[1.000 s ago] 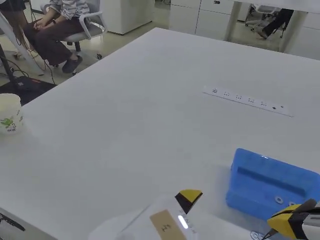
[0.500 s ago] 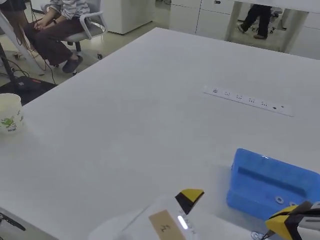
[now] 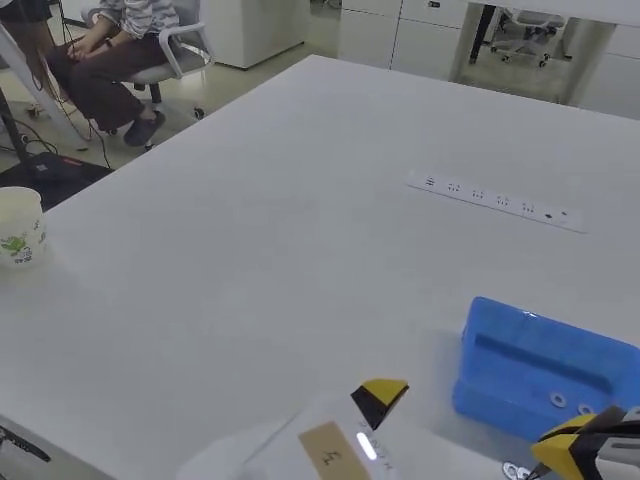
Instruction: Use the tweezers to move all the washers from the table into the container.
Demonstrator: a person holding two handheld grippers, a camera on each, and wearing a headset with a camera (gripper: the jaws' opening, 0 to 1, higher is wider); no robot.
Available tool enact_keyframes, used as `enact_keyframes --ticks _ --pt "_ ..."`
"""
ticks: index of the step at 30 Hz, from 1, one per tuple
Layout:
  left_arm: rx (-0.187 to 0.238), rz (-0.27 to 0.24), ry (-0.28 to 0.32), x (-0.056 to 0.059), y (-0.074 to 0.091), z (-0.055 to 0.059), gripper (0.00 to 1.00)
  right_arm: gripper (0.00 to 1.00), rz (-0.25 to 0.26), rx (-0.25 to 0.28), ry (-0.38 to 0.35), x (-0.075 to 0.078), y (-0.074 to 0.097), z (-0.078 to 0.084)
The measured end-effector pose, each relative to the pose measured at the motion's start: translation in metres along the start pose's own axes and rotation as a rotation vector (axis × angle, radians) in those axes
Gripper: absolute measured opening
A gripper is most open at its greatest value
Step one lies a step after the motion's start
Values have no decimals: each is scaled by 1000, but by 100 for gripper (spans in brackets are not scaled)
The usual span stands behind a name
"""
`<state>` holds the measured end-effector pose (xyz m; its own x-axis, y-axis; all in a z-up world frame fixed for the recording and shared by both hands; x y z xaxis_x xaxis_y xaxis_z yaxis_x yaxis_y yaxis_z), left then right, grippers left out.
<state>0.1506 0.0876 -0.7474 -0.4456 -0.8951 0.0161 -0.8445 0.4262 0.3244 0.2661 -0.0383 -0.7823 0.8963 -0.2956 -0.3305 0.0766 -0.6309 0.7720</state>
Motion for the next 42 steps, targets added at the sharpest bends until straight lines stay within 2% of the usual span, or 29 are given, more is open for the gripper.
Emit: enact_keyframes --ticks 7,11,23,32,42 --pt "-3 1 -3 0 -1 0 86 3 3 -5 10 -4 -1 1" --pt "-3 3 -2 1 -1 0 86 3 3 -1 11 -6 4 -1" --pt "-10 7 -5 2 -1 1 86 3 9 55 4 -12 28 -11" --pt "-8 7 -6 2 0 0 86 3 23 96 -8 -10 43 -18" --pt "-12 8 -6 2 -1 0 85 3 32 132 -15 -5 52 -28"
Point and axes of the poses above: the centre of the closed fingertips' face, and the gripper's own axes: y roughly backward along the fingers, x roughly to its right, z roughly out of its underside, the point moved 7 cm from there along y, roughly backward along the fingers, and after that the axes turned 12 degrees about -z, right-handed, at the moved point
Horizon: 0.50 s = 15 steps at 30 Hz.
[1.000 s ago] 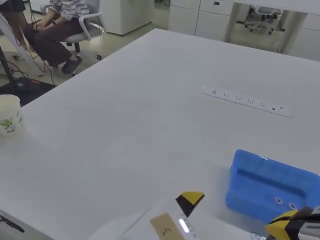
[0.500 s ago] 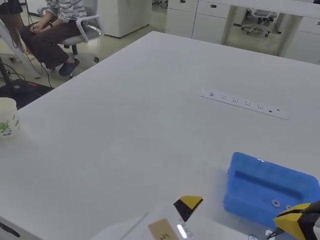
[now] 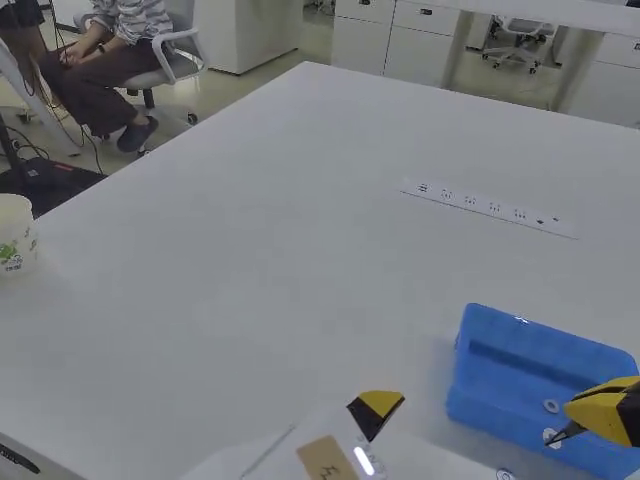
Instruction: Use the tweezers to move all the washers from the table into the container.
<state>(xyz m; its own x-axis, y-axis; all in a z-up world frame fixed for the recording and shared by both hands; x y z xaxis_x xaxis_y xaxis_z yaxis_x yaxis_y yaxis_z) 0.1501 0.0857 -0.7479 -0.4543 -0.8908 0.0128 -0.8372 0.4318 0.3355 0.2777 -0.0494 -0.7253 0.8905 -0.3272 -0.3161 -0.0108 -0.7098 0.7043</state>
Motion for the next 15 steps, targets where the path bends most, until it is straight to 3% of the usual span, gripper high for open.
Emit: enact_keyframes --ticks 8,15 --pt "-1 1 0 0 0 0 85 3 7 62 -44 11 0 -9" --pt "-5 2 -3 0 0 1 85 3 24 74 -71 25 -4 -11"
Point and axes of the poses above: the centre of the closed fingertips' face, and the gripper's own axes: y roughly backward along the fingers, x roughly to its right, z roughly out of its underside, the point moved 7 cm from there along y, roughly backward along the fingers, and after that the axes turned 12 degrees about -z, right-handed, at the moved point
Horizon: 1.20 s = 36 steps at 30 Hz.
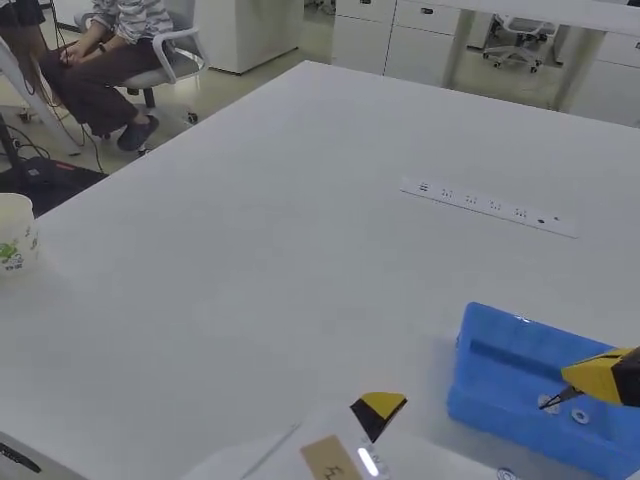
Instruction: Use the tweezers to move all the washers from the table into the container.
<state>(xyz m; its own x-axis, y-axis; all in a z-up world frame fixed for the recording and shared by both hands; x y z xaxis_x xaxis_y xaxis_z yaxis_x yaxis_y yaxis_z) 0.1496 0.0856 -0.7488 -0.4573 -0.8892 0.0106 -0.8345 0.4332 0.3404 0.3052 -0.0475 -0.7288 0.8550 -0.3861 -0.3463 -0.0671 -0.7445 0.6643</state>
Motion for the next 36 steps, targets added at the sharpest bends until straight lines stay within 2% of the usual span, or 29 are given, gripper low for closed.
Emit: enact_keyframes --ticks 13,25,36 --pt "-10 17 -13 2 -2 2 84 3 19 -21 -22 23 -19 -3" --pt "-1 15 1 1 -1 1 84 3 27 -74 -45 44 -36 2" --pt "12 17 14 1 0 0 85 3 41 -103 -49 51 -41 6"
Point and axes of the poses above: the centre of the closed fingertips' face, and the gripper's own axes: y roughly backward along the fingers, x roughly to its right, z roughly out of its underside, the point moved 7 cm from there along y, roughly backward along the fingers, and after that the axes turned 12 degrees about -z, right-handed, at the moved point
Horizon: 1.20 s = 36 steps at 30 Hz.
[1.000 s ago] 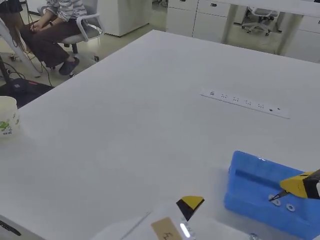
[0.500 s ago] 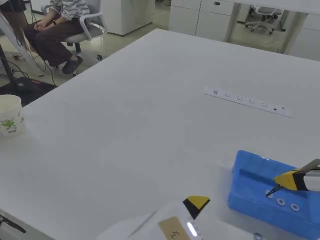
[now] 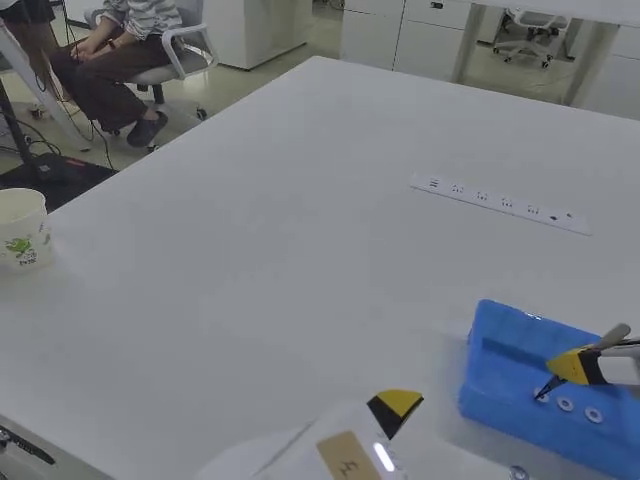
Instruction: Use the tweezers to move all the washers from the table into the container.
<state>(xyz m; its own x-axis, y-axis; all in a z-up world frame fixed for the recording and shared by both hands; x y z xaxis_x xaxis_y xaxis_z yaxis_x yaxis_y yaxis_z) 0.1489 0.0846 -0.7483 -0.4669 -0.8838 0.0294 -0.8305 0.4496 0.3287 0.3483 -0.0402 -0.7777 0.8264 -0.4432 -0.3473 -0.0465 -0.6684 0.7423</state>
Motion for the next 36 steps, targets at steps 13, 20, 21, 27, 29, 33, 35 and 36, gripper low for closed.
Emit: enact_keyframes --ticks 13,20,21,27,29,33,35,36 --pt "12 2 10 0 1 -2 85 3 7 -2 21 -1 2 -3" --pt "9 2 8 1 0 -2 85 3 7 15 24 -7 10 -2" --pt "8 1 7 0 0 -2 85 3 6 18 25 -8 11 -3" --pt "10 1 8 0 0 -2 85 3 -2 37 30 -15 19 -4" --pt "8 2 8 0 0 -2 85 3 -3 40 36 -17 22 -5" --pt "6 0 6 0 -1 -1 84 3 -10 54 48 -25 28 -6" --pt "6 1 4 0 -1 -1 84 3 -11 61 54 -28 30 -6" --pt "5 3 5 1 -1 -1 84 3 -13 64 56 -30 31 -6"
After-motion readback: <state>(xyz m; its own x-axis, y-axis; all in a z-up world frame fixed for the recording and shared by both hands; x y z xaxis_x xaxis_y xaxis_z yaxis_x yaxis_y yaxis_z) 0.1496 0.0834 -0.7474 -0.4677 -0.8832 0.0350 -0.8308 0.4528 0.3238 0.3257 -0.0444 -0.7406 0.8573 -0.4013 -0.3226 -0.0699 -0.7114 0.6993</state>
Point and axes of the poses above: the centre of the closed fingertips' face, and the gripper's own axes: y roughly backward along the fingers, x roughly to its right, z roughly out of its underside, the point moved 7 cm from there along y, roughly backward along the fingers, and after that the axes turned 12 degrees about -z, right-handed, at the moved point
